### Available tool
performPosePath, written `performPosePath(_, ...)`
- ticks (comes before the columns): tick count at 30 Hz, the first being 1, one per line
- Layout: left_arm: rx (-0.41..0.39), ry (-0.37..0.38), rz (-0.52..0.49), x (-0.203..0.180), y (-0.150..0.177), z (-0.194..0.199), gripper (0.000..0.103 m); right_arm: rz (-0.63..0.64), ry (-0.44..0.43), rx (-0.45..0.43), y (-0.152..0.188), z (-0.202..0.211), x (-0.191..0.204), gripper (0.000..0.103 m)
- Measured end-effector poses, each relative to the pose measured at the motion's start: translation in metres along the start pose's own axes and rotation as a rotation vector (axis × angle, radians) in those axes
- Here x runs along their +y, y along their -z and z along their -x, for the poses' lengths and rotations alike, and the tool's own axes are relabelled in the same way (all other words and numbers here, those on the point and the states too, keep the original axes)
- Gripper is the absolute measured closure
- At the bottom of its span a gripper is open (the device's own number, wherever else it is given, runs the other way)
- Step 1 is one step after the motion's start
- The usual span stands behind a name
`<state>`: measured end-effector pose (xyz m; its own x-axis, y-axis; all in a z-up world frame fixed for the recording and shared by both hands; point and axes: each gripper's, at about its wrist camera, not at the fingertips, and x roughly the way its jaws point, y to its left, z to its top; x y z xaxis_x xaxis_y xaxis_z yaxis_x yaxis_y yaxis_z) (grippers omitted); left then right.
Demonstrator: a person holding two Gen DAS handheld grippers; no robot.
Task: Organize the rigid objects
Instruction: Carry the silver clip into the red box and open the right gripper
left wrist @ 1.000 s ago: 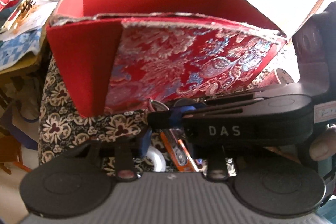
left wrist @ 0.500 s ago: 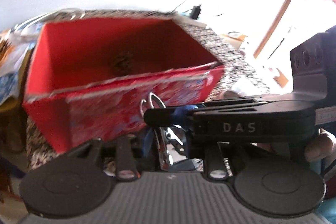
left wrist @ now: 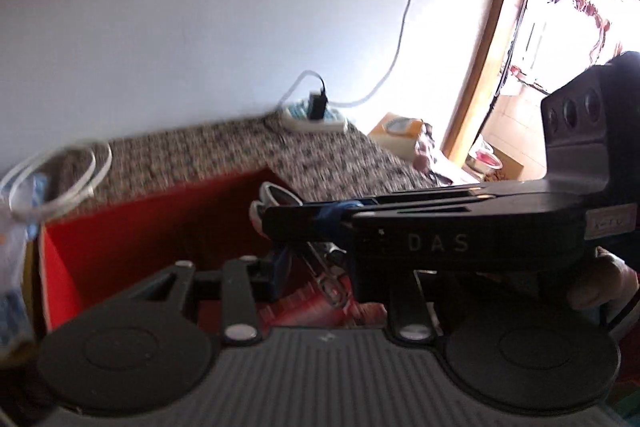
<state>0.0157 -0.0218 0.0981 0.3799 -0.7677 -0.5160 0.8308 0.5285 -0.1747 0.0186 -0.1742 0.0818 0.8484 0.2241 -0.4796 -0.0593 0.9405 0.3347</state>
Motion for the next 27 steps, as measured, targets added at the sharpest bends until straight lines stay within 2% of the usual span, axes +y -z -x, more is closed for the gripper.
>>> performPosePath(4, -0.009, -0.067, -0.033, 0.017, -0.025, -0.019, 0.081, -0.027, -0.018, 0.061, -0.017, -0.038, -0.008, 0.101)
performPosePath(8, 0.047, -0.105, 0.001, 0.045, -0.03, -0.038, 0.081, -0.079, -0.021, 0.167, -0.013, -0.081, -0.021, 0.101)
performPosePath(15, 0.212, -0.149, 0.072, 0.09, -0.011, -0.085, 0.081, -0.179, -0.003, 0.373, 0.004, -0.143, -0.04, 0.101)
performPosePath(18, 0.275, -0.163, 0.09, 0.104, 0.0, -0.101, 0.08, -0.226, 0.021, 0.43, 0.01, -0.161, -0.046, 0.101)
performPosePath(22, 0.323, -0.206, 0.097, 0.114, 0.009, -0.111, 0.08, -0.25, 0.088, 0.498, 0.019, -0.176, -0.052, 0.101)
performPosePath(25, 0.335, -0.248, 0.083, 0.118, 0.012, -0.111, 0.08, -0.28, 0.123, 0.503, 0.018, -0.18, -0.057, 0.102)
performPosePath(27, 0.342, -0.271, 0.078, 0.121, 0.014, -0.112, 0.076, -0.334, 0.121, 0.523, 0.02, -0.185, -0.066, 0.102)
